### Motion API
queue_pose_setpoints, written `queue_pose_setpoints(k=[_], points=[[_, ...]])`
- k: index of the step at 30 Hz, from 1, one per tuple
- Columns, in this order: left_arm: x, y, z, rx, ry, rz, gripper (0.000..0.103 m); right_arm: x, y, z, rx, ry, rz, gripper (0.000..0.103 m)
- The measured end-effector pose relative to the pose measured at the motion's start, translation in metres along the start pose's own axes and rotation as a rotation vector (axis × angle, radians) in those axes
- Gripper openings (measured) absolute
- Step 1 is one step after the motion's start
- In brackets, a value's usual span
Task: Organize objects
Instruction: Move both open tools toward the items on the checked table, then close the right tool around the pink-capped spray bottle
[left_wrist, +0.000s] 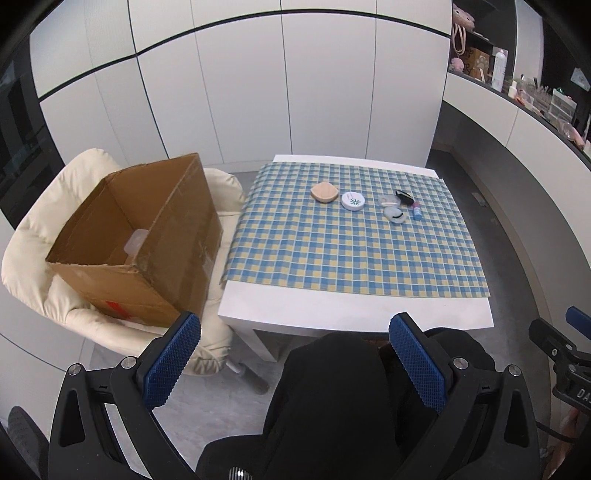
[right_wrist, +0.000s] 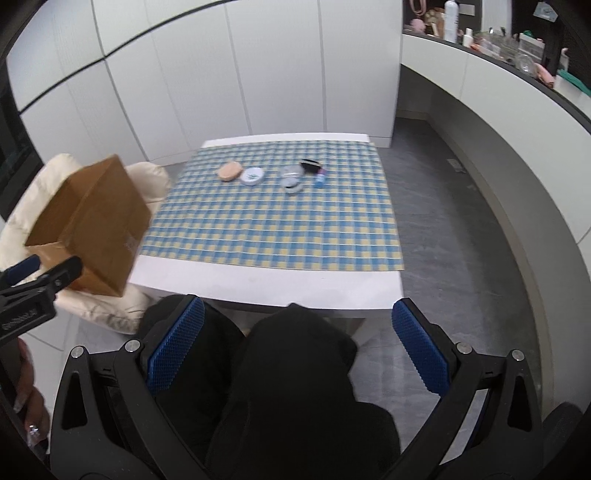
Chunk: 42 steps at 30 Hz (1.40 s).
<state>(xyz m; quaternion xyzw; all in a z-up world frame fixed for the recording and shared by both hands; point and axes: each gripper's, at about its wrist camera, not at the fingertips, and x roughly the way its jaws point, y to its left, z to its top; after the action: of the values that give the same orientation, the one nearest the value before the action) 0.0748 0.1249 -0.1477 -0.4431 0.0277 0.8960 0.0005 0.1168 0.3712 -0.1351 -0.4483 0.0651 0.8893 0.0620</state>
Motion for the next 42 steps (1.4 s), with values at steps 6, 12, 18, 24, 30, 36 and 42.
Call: queue_pose_setpoints(k=[6, 12, 18, 24, 30, 36, 42], points=[[0.026, -0.01, 0.011, 0.002, 0.047, -0.002, 0.102, 0.02, -0.014, 0.008, 0.026, 0.028, 0.036, 0.103], [0.058, -0.025, 0.025, 0.053, 0.027, 0.048, 0.101, 0.057, -0.022, 0.026, 0.039, 0.038, 0.009, 0.103], [0.106, -0.033, 0.049, 0.017, 0.041, 0.046, 0.102, 0.109, -0.034, 0.047, 0.088, 0.054, 0.138, 0.103], [0.157, -0.046, 0.078, 0.026, 0.039, 0.068, 0.102, 0.171, -0.037, 0.075, 0.064, 0.064, 0.031, 0.103], [0.212, -0.061, 0.099, 0.014, 0.078, 0.009, 0.102, 0.238, -0.056, 0.108, 0.114, 0.068, -0.037, 0.103], [0.268, -0.086, 0.113, -0.005, 0.129, -0.032, 0.102, 0.305, -0.076, 0.136, 0.141, 0.069, -0.107, 0.103], [0.308, -0.109, 0.119, -0.05, 0.182, -0.099, 0.102, 0.366, -0.09, 0.16, 0.14, 0.101, -0.144, 0.094]])
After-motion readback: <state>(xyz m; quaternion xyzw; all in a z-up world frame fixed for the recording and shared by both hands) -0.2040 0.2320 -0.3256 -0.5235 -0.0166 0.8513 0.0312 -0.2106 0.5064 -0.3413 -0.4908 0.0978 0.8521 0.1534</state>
